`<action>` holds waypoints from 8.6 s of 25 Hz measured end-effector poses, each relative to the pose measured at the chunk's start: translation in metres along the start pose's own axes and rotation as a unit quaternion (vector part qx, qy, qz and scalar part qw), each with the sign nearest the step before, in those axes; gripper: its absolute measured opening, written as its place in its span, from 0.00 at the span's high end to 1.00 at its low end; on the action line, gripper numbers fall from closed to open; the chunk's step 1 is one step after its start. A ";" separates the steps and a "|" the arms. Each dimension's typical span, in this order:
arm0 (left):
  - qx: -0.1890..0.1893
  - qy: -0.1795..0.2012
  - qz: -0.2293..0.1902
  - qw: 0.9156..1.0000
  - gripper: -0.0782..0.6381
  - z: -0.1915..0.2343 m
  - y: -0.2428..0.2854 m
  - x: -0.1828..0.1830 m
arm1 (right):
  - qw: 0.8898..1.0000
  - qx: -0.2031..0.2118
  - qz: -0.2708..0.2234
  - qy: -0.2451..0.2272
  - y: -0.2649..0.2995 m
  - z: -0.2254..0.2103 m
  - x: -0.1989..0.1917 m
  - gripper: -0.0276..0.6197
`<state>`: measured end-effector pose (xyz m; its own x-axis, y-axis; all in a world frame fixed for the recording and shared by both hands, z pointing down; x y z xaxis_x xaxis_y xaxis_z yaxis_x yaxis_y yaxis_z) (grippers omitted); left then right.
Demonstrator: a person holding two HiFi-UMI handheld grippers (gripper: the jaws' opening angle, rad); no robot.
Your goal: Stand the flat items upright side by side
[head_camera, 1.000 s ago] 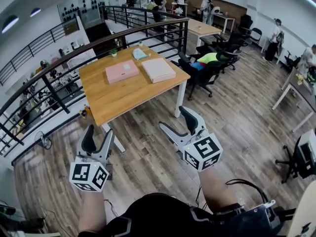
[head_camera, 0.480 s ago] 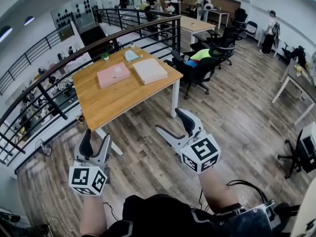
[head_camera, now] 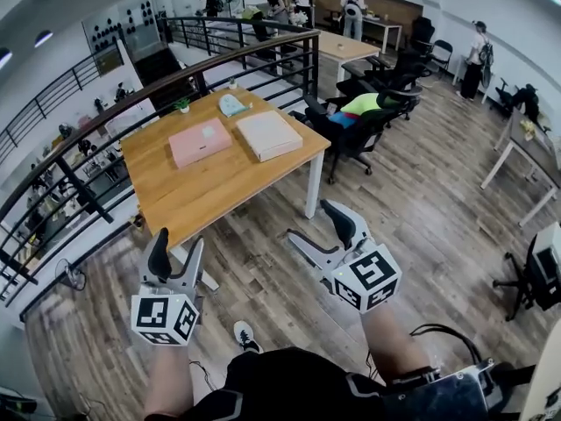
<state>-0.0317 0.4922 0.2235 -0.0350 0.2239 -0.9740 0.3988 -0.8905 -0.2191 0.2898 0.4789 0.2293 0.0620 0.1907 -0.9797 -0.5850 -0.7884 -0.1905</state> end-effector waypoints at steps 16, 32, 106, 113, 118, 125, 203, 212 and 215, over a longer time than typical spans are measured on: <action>-0.024 -0.018 -0.001 1.000 0.45 0.220 0.108 -0.040 | 0.999 -0.019 0.029 -0.011 0.236 0.021 -0.033 0.43; 0.006 -0.011 0.041 0.999 0.45 0.300 0.190 -0.098 | 0.999 0.009 0.031 0.018 0.368 -0.041 -0.097 0.44; 0.030 0.003 0.474 0.880 0.43 0.454 0.464 -0.500 | 0.834 0.224 0.493 -0.107 0.709 -0.251 -0.523 0.46; 0.027 0.001 0.474 0.880 0.43 0.453 0.466 -0.502 | 0.827 0.214 0.505 -0.120 0.713 -0.250 -0.531 0.50; 0.031 -0.018 0.477 0.878 0.43 0.455 0.464 -0.500 | 0.836 0.223 0.489 -0.108 0.714 -0.250 -0.521 0.51; 0.006 -0.017 0.490 0.872 0.43 0.445 0.449 -0.498 | 0.848 0.223 0.457 -0.150 0.703 -0.242 -0.485 0.51; 0.211 -0.121 0.180 0.953 0.43 0.468 0.268 -0.279 | 0.920 0.320 0.156 -0.166 0.711 -0.022 -0.267 0.38; 0.227 -0.096 0.147 0.958 0.43 0.464 0.253 -0.244 | 0.950 0.206 0.220 0.080 0.693 -0.019 -0.322 0.34; 0.229 -0.087 0.135 0.960 0.43 0.464 0.249 -0.233 | 0.950 0.185 0.224 0.114 0.695 -0.017 -0.335 0.34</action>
<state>-0.3494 0.0342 0.3684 -0.1563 -0.0737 -0.9850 -0.0292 -0.9964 0.0792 -0.1242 -0.1429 0.4241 -0.1111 -0.2800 -0.9536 -0.8361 -0.4923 0.2419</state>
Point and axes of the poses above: the fingertips, and each gripper's own axes: y forward along the fingers, z to its left, x out of its top, the point moved 10 cm from there along -y, backward along the fingers, and after that the axes turned 13 degrees about -z, right-handed, at the moved point
